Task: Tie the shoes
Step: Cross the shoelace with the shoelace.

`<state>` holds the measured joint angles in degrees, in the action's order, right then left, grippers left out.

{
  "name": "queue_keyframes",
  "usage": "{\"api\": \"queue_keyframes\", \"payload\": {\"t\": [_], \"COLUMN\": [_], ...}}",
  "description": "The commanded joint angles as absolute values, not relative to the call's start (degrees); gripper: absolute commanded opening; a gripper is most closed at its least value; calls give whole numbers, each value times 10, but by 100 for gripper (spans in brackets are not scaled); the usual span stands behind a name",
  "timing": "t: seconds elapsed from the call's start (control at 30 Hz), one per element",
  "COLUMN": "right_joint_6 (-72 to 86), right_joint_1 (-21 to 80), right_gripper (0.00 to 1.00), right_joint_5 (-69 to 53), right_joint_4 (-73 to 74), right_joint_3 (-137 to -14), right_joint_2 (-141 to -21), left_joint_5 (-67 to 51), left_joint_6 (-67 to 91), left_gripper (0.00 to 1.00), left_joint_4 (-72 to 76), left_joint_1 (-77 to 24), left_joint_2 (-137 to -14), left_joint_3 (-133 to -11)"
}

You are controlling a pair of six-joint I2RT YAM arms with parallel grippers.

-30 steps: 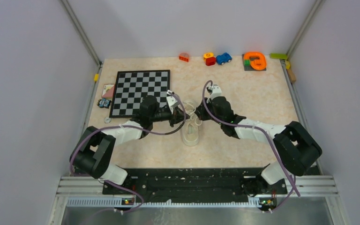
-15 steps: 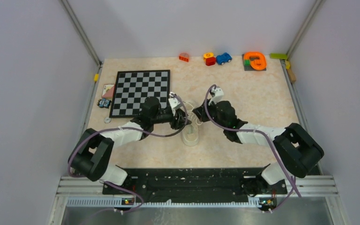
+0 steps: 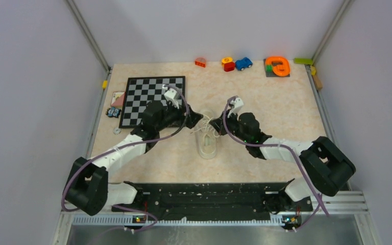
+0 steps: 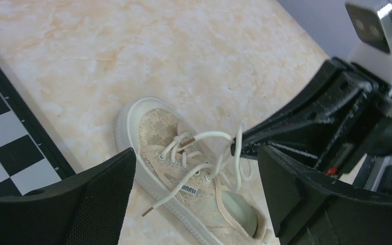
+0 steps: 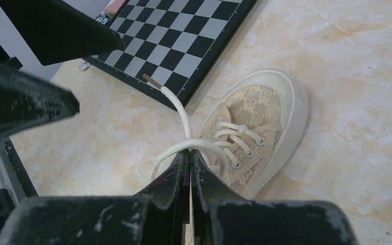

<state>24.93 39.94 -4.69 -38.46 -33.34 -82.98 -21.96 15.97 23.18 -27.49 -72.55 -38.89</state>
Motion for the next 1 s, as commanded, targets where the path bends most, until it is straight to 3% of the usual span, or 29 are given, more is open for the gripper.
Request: {"api": "queue_keyframes", "payload": {"t": [0.0,0.07,0.2,0.47,0.6,0.63,0.73,0.87,0.93,0.97], "right_joint_6": [233,233,229,222,215,215,214,214,214,215], "right_joint_1": [399,399,399,402,405,406,406,407,407,407], "right_gripper": [0,0,0,0,0,0,0,0,0,10], "right_joint_5": [-63,-63,-65,-74,-72,-73,-76,-83,-85,-86], "right_joint_4": [-423,-423,-418,-419,-420,-421,-426,-430,-429,-424], "right_joint_3": [-338,-339,-340,-335,-331,-330,-326,-324,-322,-322], "right_joint_2": [-816,-816,-815,-809,-804,-803,-800,-802,-801,-798], "left_joint_5": [-167,-159,-197,-183,-192,-196,-199,-208,-214,-218], "left_joint_6": [270,338,447,521,521,522,522,515,508,499], "left_gripper": [92,90,74,73,66,62,37,23,7,0], "left_joint_4": [188,196,178,220,221,225,238,237,235,235], "left_joint_1": [-266,-265,-271,-279,-279,-280,-282,-287,-289,-289], "left_joint_2": [-716,-734,-766,-802,-831,-838,-855,-878,-886,-888], "left_joint_3": [-420,-421,-440,-435,-459,-463,-472,-496,-506,-511]}}
